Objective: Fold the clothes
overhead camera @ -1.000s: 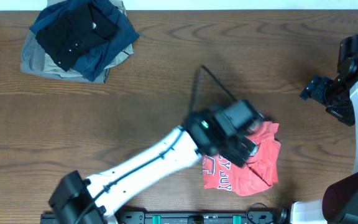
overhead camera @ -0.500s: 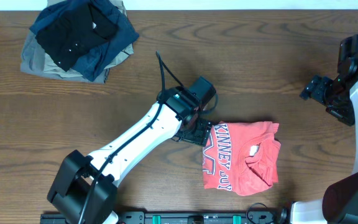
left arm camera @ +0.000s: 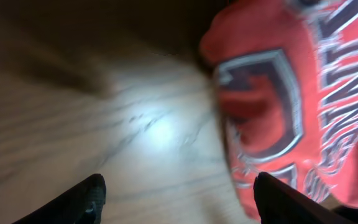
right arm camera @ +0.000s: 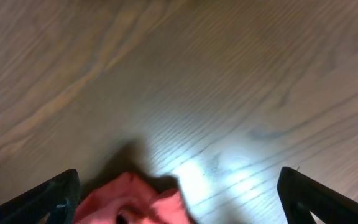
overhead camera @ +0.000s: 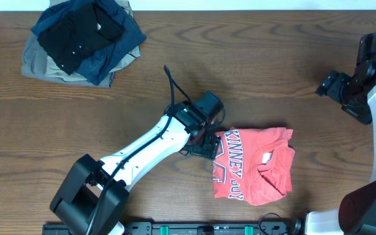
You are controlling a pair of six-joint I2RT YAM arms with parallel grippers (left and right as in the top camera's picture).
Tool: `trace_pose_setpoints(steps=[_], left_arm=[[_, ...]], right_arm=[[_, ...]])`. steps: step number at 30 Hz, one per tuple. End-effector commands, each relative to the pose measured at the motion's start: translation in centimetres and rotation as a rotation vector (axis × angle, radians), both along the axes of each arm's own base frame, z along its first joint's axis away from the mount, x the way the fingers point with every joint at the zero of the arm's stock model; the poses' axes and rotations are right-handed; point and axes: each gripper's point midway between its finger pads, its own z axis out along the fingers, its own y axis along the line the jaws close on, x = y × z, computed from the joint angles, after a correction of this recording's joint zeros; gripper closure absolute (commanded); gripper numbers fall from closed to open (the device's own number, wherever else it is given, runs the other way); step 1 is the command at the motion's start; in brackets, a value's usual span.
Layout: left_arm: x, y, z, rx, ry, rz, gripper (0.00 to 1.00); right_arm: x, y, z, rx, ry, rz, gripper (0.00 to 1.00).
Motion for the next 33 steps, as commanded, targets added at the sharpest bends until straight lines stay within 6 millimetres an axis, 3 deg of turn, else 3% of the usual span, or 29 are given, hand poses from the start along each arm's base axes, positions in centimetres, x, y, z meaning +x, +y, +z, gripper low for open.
trace_pose_setpoints(steps=[1, 2, 3, 4, 6, 11, 15, 19, 25, 27, 29, 33], left_arm=[[0.5, -0.7, -0.3, -0.027, -0.016, -0.008, 0.23], [0.8, -0.9, -0.3, -0.035, -0.025, -0.007, 0.23], [1.0, -1.1, -0.3, -0.041, -0.031, -0.007, 0.23], [1.1, -1.2, -0.4, -0.045, -0.035, -0.007, 0.23], [1.3, -1.4, -0.6, -0.047, -0.038, -0.006, 0.23], [2.0, -2.1, -2.0, -0.053, -0.044, -0.007, 0.23], [2.8, -2.8, -3.1, -0.063, -0.054, -0.007, 0.23], [3.3, -3.2, -3.8, -0.072, -0.064, -0.006, 0.22], [4.9, -3.9, -4.0, -0.098, -0.115, 0.020, 0.24], [5.9, -3.3, -4.0, -0.080, -0.143, 0.052, 0.33], [6.6, -2.5, -4.1, -0.063, -0.157, 0.081, 0.38], [7.9, -1.0, -4.6, -0.050, -0.153, 0.127, 0.39]], right_arm=[[0.6, 5.0, 0.6, 0.266, -0.050, 0.099, 0.01], [0.7, 6.6, 0.8, 0.336, -0.062, 0.171, 0.02], [0.4, 8.4, 1.3, 0.408, -0.075, 0.273, 0.11], [-0.1, 9.5, 1.6, 0.442, -0.074, 0.339, 0.14], [-2.0, 10.8, 1.6, 0.458, -0.004, 0.401, 0.13], [-6.8, 10.5, 1.8, 0.313, 0.179, 0.389, 0.09], [-9.0, 11.2, 4.0, 0.258, 0.127, 0.411, 0.01], [-11.6, 12.6, 4.8, 0.236, 0.075, 0.486, 0.01], [-15.0, 14.1, 0.7, 0.258, 0.146, 0.460, 0.03], [-15.8, 14.3, -1.7, 0.269, 0.189, 0.449, 0.06], [-16.0, 14.5, -3.3, 0.283, 0.208, 0.446, 0.10], [-15.6, 14.6, -5.4, 0.284, 0.198, 0.448, 0.20]])
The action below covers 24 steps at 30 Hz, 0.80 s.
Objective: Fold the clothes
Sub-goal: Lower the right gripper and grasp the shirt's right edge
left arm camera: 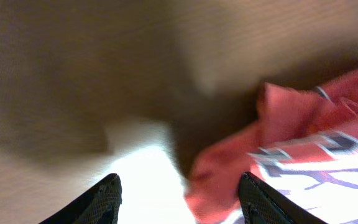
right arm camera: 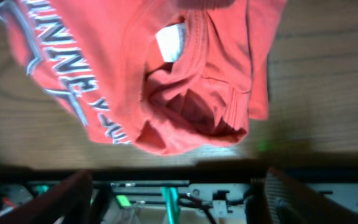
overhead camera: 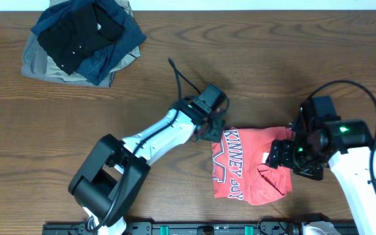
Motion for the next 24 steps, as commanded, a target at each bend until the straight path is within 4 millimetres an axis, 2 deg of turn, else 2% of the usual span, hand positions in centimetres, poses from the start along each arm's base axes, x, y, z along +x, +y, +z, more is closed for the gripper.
trace_pose_setpoints(steps=[1, 6, 7, 10, 12, 15, 16, 20, 24], left_arm=[[1.5, 2.1, -1.4, 0.045, 0.006, 0.067, 0.39], [2.1, 3.1, -1.8, 0.054, 0.012, 0.083, 0.38], [2.2, 3.2, -1.8, 0.054, 0.012, 0.085, 0.38], [2.1, 3.3, -1.8, 0.054, 0.019, 0.086, 0.38], [1.7, 3.2, -1.5, 0.046, 0.033, 0.080, 0.38], [1.0, 2.9, -0.9, 0.020, 0.056, 0.056, 0.37], [0.7, 2.8, -0.7, 0.013, 0.067, 0.051, 0.33], [-1.3, 2.2, -0.5, -0.031, 0.159, 0.008, 0.32], [-2.2, 1.5, -0.3, -0.058, 0.173, -0.061, 0.32]], right_arm=[[0.2, 0.3, -1.1, 0.006, -0.007, -0.010, 0.24], [0.5, -1.1, -3.6, -0.078, -0.002, -0.088, 0.36], [0.6, -1.0, -4.1, -0.076, 0.003, -0.097, 0.40], [0.9, -0.3, -5.8, -0.038, 0.015, -0.102, 0.43], [1.2, 0.0, -6.7, -0.028, 0.025, -0.102, 0.47], [1.9, 0.0, -7.8, -0.035, 0.042, -0.101, 0.47], [2.1, 0.0, -8.1, -0.036, 0.048, -0.101, 0.47], [2.4, 0.1, -9.8, -0.045, 0.094, -0.101, 0.50], [2.4, 0.1, -11.0, -0.053, 0.131, -0.100, 0.58]])
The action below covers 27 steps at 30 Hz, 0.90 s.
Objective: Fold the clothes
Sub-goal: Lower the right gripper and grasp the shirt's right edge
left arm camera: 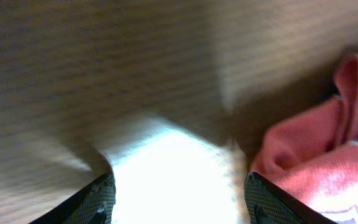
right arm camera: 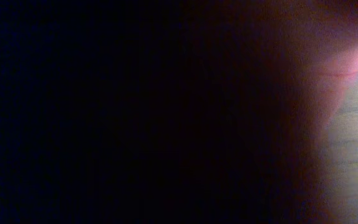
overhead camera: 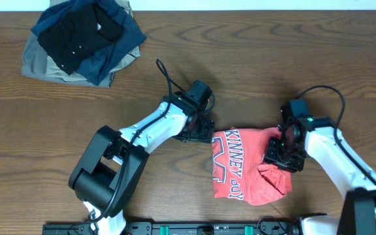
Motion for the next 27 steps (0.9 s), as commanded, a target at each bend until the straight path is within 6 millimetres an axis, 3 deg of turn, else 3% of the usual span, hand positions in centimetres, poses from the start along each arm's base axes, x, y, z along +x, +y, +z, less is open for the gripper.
trace_pose_setpoints(steps=[1, 5, 10, 17, 22, 27], left_arm=[[-0.5, -1.1, 1.4, -0.069, -0.007, -0.066, 0.32], [-0.4, -1.1, 1.9, -0.075, -0.020, -0.074, 0.32], [-0.4, -1.0, 3.8, -0.086, -0.069, -0.107, 0.32], [-0.5, -0.3, 7.0, -0.092, -0.129, -0.091, 0.32], [-3.2, -1.5, 6.1, -0.118, -0.013, -0.114, 0.25], [-5.2, -3.7, 4.8, -0.127, 0.040, -0.160, 0.24]], right_arm=[[-0.3, 0.1, -0.7, -0.006, 0.029, 0.002, 0.61], [-0.1, -0.2, -0.8, -0.026, 0.022, 0.004, 0.71], [0.2, -1.1, -0.5, -0.068, 0.019, -0.001, 0.72], [1.4, -2.6, 1.5, -0.106, 0.011, 0.007, 0.85], [1.4, -2.6, 2.0, -0.107, 0.020, 0.014, 0.98], [1.3, -2.7, 2.0, -0.107, 0.022, 0.012, 0.99]])
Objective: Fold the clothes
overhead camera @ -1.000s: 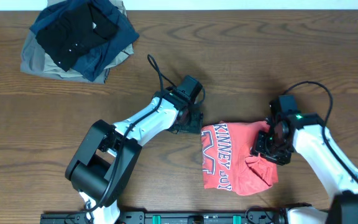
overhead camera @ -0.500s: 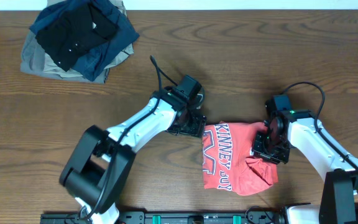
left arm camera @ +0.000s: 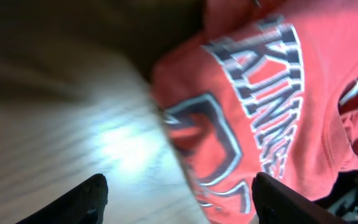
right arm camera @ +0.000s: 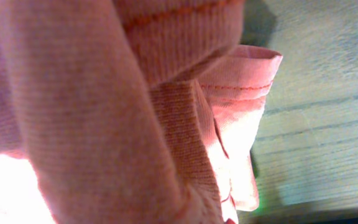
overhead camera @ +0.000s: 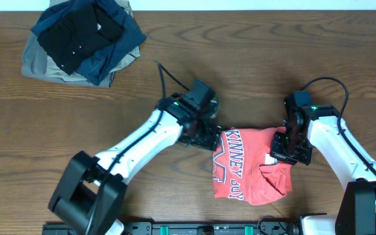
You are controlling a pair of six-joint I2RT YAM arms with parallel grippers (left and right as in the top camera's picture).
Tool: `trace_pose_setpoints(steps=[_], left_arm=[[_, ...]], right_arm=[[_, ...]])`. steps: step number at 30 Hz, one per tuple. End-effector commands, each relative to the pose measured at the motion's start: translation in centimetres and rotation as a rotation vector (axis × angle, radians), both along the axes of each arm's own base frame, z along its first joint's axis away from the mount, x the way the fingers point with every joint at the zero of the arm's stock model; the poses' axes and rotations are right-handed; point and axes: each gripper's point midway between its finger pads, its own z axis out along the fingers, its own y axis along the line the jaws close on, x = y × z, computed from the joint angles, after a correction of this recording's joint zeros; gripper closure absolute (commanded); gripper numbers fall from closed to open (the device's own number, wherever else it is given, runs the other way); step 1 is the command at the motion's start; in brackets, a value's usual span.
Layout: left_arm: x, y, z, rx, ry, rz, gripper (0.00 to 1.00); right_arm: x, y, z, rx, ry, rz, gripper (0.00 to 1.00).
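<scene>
A red t-shirt (overhead camera: 243,171) with blue and white lettering lies roughly folded at the table's front centre. My left gripper (overhead camera: 209,138) is at its upper left corner. In the left wrist view that gripper (left arm camera: 179,202) is open, with the shirt's (left arm camera: 272,106) left edge running down between its fingers. My right gripper (overhead camera: 284,151) sits on the shirt's right edge by the collar. Red cloth (right arm camera: 104,112) fills the right wrist view close up, a hemmed edge hangs at the right, and the fingers are hidden.
A pile of dark blue, black and grey clothes (overhead camera: 80,39) lies at the back left. The brown wooden table (overhead camera: 253,59) stretches between the pile and the shirt. Black rails run along the front edge (overhead camera: 207,230).
The left gripper moved from just off the shirt's corner onto its left edge. The right wrist view went from dark to bright red cloth. The right gripper shifted slightly up on the shirt's right edge.
First the left gripper was open beside the shirt's left edge and the right arm was raised at the far right. Then the right gripper came over the shirt's right side by the collar. It then pressed into the cloth, and now both grippers are at the shirt's edges.
</scene>
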Motion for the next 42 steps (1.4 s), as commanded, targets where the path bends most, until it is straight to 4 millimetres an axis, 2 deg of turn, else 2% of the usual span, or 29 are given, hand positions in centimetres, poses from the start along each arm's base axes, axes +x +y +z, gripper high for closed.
trace_pose_setpoints(steps=[1, 6, 8, 11, 13, 19, 24, 30, 34, 36, 39, 42], left_arm=[[-1.5, -1.8, -1.2, -0.012, 0.049, -0.032, 0.23], [-1.1, -3.9, -3.1, -0.033, 0.038, -0.030, 0.23], [-0.3, -4.2, -4.0, -0.034, 0.025, -0.022, 0.28], [1.5, -3.4, -5.6, 0.020, -0.016, 0.046, 0.45], [2.6, -2.7, -6.4, 0.050, -0.036, 0.093, 0.46], [5.2, -1.5, -7.9, 0.054, -0.060, 0.158, 0.60], [8.3, 1.5, -8.8, 0.111, -0.112, 0.252, 0.60], [12.0, 4.8, -8.5, 0.115, -0.180, 0.316, 0.58], [13.9, 8.1, -8.5, 0.125, -0.188, 0.379, 0.58], [14.7, 9.7, -8.5, 0.134, -0.198, 0.386, 0.54], [15.2, 11.4, -8.5, 0.140, -0.192, 0.413, 0.54], [15.1, 12.1, -8.6, 0.135, -0.170, 0.428, 0.54]], right_arm=[[0.5, -0.6, 0.2, -0.015, -0.012, -0.001, 0.99], [0.6, -0.7, 0.2, -0.015, -0.015, -0.007, 0.99], [0.7, -0.7, 0.3, -0.015, -0.018, -0.009, 0.99], [1.0, -0.8, 0.5, -0.014, -0.027, -0.015, 0.99], [1.3, -0.8, 0.7, -0.013, -0.037, -0.015, 0.99], [3.0, -0.6, 1.9, -0.003, -0.089, -0.005, 0.99], [4.5, -0.3, 2.6, 0.011, -0.138, -0.007, 0.99], [5.7, -0.2, 2.6, 0.015, -0.188, -0.008, 0.98], [6.9, -0.2, 2.7, 0.013, -0.236, -0.006, 0.98], [7.8, -0.4, 2.8, 0.004, -0.275, 0.010, 0.98], [8.9, -1.0, 2.9, -0.034, -0.323, 0.034, 0.99], [9.2, -2.1, 3.0, -0.096, -0.335, 0.032, 0.97]])
